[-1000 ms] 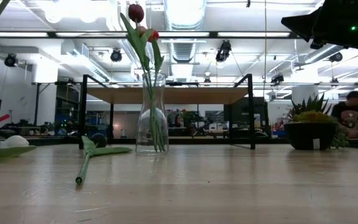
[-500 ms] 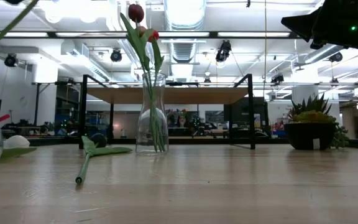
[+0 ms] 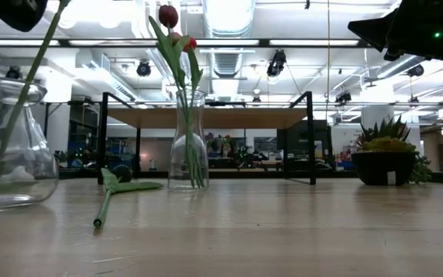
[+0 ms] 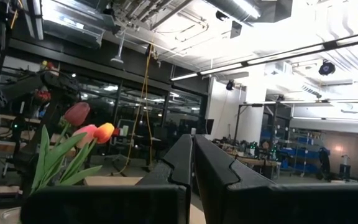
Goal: Pick and place flowers into a vace then onto a shelf
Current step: Put the red flower into the bottom transparent vase
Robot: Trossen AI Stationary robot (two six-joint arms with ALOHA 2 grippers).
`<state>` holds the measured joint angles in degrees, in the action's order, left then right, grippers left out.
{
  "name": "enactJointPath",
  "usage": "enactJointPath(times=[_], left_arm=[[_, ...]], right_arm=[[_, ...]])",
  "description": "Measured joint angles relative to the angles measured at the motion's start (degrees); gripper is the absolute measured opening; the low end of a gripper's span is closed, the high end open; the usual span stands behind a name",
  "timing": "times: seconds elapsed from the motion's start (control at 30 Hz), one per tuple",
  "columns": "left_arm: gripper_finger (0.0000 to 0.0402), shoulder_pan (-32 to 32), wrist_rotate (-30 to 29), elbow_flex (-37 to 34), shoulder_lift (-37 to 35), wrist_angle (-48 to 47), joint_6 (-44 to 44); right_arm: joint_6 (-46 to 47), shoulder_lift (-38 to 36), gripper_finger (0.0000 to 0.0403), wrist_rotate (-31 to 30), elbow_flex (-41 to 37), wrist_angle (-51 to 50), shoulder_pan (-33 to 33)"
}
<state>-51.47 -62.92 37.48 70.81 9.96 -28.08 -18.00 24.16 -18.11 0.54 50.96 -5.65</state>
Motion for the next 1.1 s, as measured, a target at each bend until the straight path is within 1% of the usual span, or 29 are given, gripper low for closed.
enactJointPath(times=[0.27, 0.43, 0.6, 0.67, 0.8, 1.1], left_arm=[[0.0, 0.14, -2.79, -3.24, 0.0, 3.6, 2.52], [0.0, 0.14, -2.6, -2.48, 0.0, 4.41, 5.02], [0.0001, 0.14, -1.19, -1.88, 0.0, 4.46, 5.18], [0.0008, 0.14, -1.19, -1.88, 0.0, 4.46, 5.14], [0.0039, 0.14, -1.22, -1.88, -0.35, 4.41, 5.16], [0.0158, 0.0, -1.2, -1.88, -2.11, 4.41, 5.3]], right_arm=[[0.0, 0.0, 0.0008, 0.0, 0.0, -0.02, 0.0], [0.0, 0.0, 0.0008, 0.0, 0.0, -0.02, -0.01], [0.0, 0.0, 0.0009, 0.0, 0.0, 0.0, 0.0], [0.0, 0.0, 0.0008, 0.0, 0.0, 0.0, 0.0], [0.02, -0.01, 0.0009, 0.0, 0.0, 0.0, 0.0], [0.02, 0.0, 0.0009, 0.01, 0.0, 0.07, 0.0]])
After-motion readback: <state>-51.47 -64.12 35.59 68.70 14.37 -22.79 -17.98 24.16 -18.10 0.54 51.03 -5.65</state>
